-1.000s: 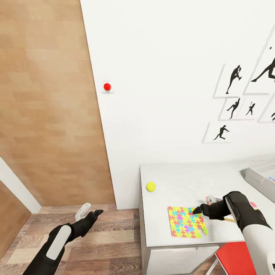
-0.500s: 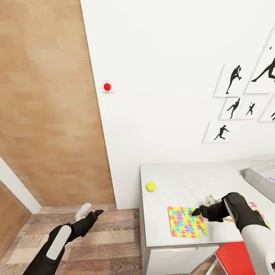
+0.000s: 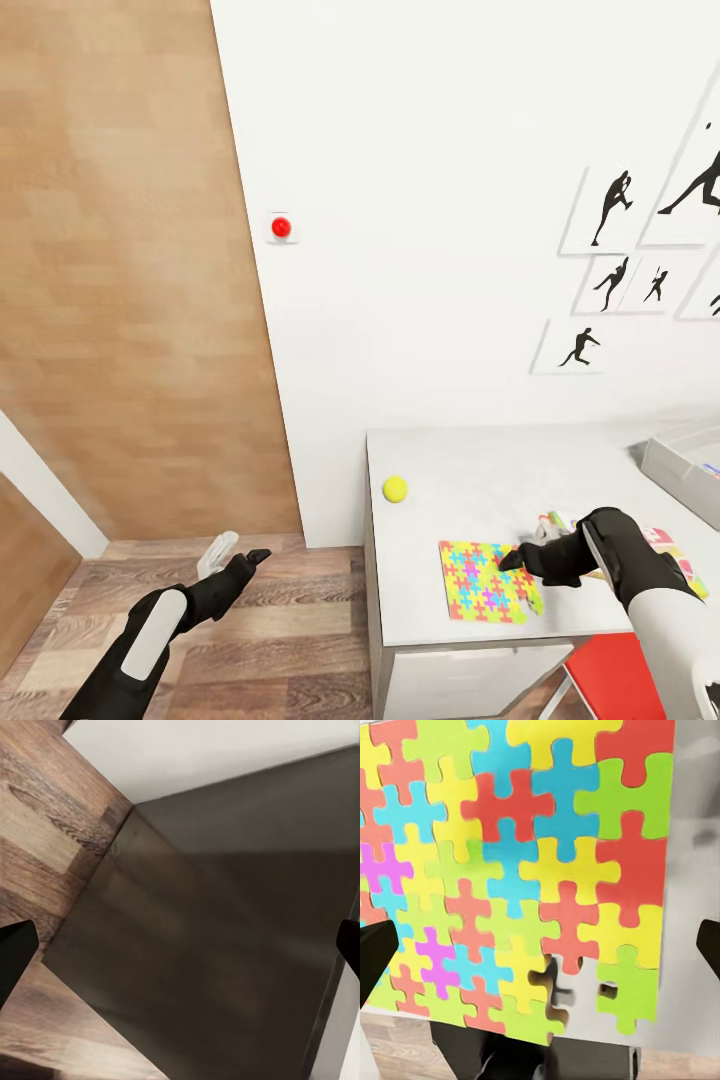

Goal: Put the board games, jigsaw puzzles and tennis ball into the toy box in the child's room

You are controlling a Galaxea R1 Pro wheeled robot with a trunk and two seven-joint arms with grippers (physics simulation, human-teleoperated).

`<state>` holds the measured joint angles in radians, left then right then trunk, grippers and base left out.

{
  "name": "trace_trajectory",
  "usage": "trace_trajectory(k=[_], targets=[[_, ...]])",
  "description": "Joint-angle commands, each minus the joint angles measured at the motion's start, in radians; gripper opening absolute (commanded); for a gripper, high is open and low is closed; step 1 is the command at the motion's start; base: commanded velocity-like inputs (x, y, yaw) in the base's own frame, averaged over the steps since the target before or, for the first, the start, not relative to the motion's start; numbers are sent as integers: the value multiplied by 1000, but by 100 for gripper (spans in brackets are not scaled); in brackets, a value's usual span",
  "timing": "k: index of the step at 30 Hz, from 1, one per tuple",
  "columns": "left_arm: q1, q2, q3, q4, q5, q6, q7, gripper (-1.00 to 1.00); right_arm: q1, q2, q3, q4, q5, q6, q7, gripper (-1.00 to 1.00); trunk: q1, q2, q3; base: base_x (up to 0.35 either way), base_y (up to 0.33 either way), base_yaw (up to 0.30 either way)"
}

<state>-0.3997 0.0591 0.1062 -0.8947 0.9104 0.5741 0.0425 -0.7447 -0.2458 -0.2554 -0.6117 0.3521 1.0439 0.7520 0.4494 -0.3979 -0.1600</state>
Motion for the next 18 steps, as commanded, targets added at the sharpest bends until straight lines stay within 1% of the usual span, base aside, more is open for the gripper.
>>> trace_trajectory(k=[1,8,18], targets=[[-1,0,1,-1,8,6,5,100,-2,1,-4,9,11,3,8,100,1,-2,-2,0,0,0],[-1,0,1,-1,8,6,4,100,-5,4,-6,43,8,3,8,100,1,-2,-2,0,0,0],[-1,0,1,-1,8,6,4,100,-7,4,-10,54,5,3,11,100,1,-2,-2,0,0,0]])
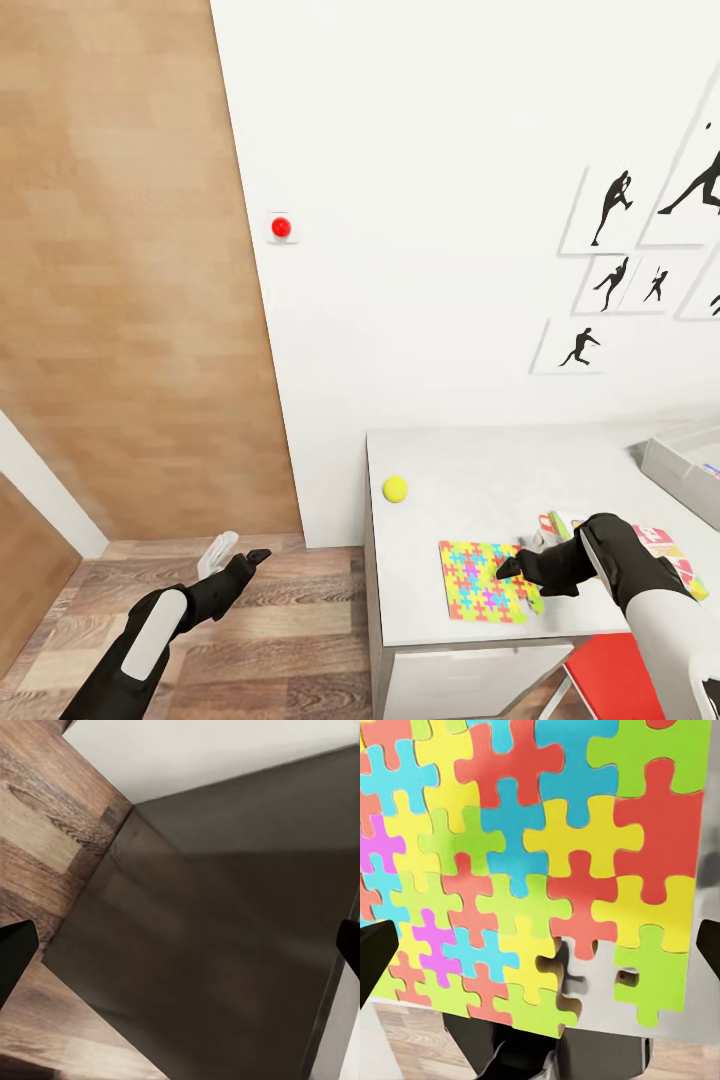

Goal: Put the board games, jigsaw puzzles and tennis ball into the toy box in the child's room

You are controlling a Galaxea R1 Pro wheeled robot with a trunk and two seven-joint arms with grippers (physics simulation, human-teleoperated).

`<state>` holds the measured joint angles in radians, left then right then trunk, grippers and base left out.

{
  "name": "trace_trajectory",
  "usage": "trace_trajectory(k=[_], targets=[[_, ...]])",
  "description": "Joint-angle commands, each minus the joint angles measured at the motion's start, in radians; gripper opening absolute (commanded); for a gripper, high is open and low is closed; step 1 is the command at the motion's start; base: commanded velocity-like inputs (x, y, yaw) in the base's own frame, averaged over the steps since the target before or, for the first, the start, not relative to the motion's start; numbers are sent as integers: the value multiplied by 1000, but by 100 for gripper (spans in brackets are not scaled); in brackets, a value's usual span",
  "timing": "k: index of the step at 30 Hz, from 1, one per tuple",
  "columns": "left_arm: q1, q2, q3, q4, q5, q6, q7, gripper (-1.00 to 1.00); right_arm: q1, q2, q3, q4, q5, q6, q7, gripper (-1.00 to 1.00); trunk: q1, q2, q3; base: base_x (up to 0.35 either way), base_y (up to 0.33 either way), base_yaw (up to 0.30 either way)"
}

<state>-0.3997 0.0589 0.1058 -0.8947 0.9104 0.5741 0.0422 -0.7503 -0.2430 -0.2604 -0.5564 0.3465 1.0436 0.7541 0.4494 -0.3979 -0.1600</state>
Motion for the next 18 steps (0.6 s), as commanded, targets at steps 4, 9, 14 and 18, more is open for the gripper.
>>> trace_trajectory(k=[4,9,14,18], targets=[[-1,0,2,-1,8,6,4,100,-2,1,-7,0,10,4,9,100,1,-2,-2,0,0,1],[-1,0,2,-1,8,6,4,100,-3,1,-8,-1,9,4,10,100,1,-2,-2,0,0,41],[-1,0,2,-1,8,6,4,100,-5,1,-9,-3,9,4,10,100,1,-2,-2,0,0,153],[-1,-1,2,-1,8,6,4,100,-6,0,-9,-4,9,4,10,100,1,-2,-2,0,0,228]])
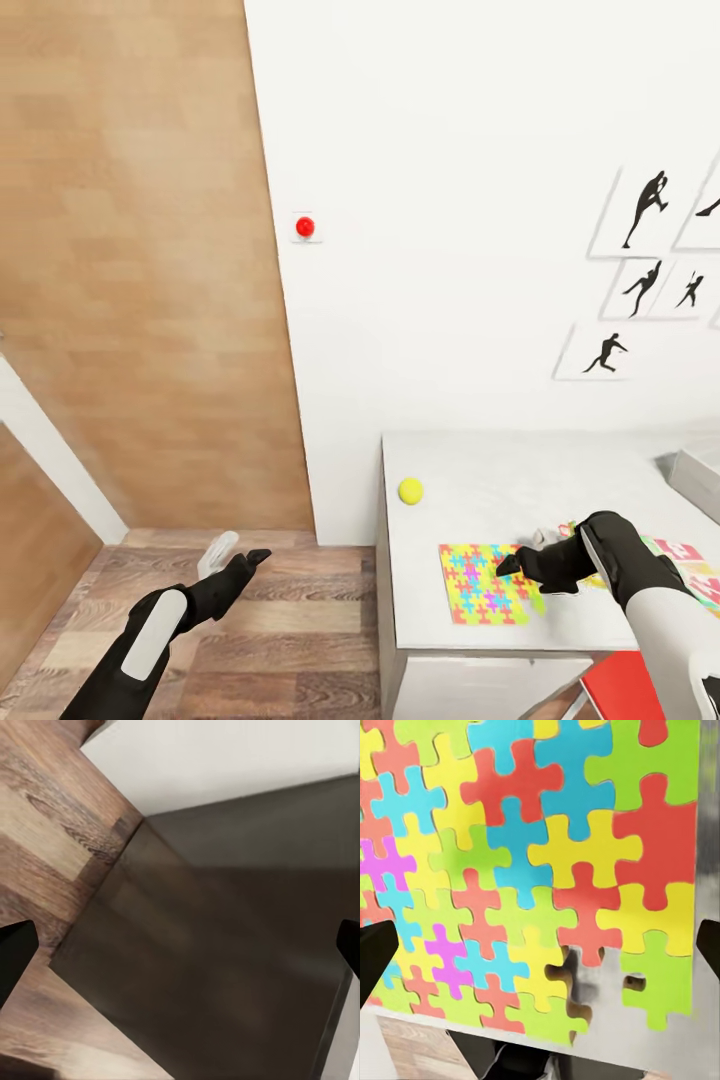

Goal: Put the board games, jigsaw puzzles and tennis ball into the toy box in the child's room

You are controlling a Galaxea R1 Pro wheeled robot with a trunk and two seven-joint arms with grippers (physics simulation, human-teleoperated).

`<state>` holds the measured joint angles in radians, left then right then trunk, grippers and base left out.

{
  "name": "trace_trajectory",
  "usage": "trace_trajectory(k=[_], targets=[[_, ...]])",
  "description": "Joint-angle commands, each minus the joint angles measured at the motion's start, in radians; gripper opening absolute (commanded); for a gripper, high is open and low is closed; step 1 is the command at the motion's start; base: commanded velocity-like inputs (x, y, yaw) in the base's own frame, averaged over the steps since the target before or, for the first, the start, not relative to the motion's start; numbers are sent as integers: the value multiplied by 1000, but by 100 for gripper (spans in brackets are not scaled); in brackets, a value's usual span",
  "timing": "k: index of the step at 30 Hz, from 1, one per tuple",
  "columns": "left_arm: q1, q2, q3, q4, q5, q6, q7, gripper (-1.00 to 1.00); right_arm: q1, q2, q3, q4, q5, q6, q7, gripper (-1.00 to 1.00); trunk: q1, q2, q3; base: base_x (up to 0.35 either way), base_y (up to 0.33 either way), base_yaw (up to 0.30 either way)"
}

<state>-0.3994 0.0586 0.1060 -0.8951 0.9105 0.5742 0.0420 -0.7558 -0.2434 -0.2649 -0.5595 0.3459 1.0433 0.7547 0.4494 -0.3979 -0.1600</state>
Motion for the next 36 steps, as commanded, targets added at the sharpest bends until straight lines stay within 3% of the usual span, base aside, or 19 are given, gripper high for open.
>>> trace_trajectory(k=[1,13,36], targets=[[-1,0,1,-1,8,6,4,100,-1,0,-5,-2,10,4,9,100,1,-2,-2,0,0,245],[-1,0,1,-1,8,6,4,100,-2,-1,-5,-4,10,4,10,100,1,-2,-2,0,0,223],[-1,1,1,-1,8,5,4,100,-2,-3,-5,-6,10,4,11,100,1,-2,-2,0,3,37]])
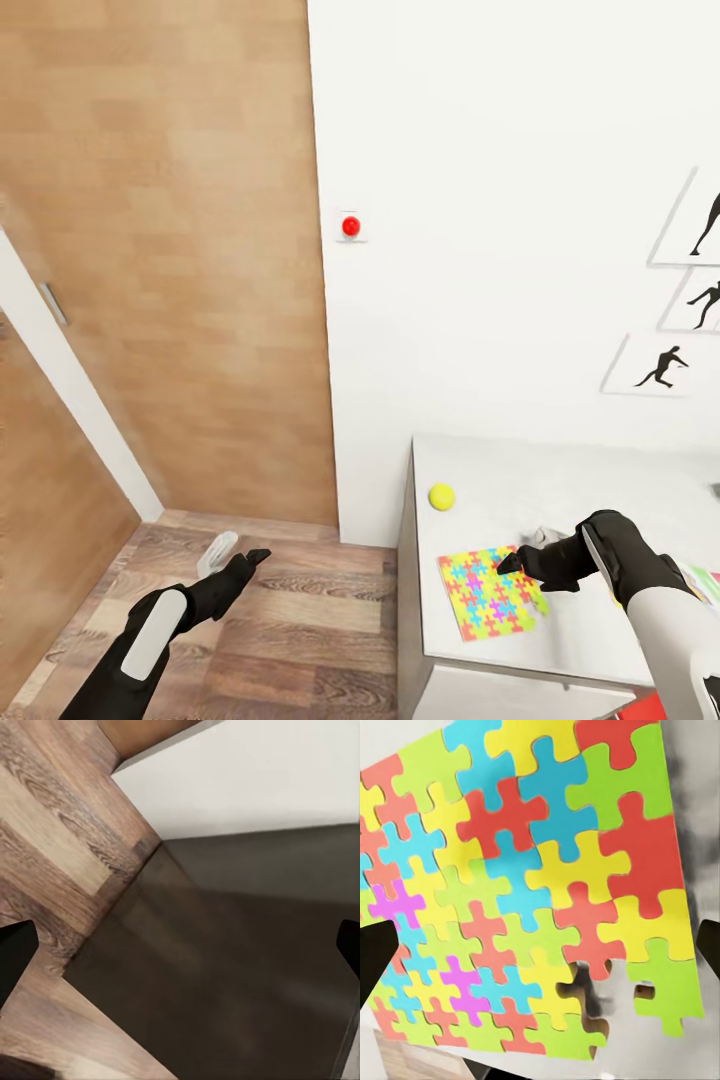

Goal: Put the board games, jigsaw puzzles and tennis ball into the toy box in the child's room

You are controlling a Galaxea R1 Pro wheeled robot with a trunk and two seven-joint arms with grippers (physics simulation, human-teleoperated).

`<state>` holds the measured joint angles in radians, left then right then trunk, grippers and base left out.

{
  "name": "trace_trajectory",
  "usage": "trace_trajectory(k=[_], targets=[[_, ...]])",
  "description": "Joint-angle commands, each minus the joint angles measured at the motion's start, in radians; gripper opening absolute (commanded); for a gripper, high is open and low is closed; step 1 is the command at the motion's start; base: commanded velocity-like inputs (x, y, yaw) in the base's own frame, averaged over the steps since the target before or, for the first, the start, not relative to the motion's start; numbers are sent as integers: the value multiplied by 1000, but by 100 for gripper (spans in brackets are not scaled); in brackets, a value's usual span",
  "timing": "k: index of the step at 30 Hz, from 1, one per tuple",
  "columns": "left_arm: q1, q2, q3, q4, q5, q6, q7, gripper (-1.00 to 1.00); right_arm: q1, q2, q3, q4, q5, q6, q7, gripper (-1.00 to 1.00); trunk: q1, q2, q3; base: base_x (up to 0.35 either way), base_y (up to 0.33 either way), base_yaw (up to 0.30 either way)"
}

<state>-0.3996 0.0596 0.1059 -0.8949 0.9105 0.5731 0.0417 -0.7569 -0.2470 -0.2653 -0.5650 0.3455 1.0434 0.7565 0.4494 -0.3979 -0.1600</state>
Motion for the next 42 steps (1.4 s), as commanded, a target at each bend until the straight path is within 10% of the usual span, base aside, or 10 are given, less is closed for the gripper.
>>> trace_trajectory(k=[1,42], targets=[[-1,0,1,-1,9,6,4,100,-1,1,-5,-1,10,4,9,100,1,-2,-2,0,68,107],[-1,-1,1,-1,12,7,4,100,-2,-3,-5,-1,10,4,7,100,1,-2,5,-22,54,88]])
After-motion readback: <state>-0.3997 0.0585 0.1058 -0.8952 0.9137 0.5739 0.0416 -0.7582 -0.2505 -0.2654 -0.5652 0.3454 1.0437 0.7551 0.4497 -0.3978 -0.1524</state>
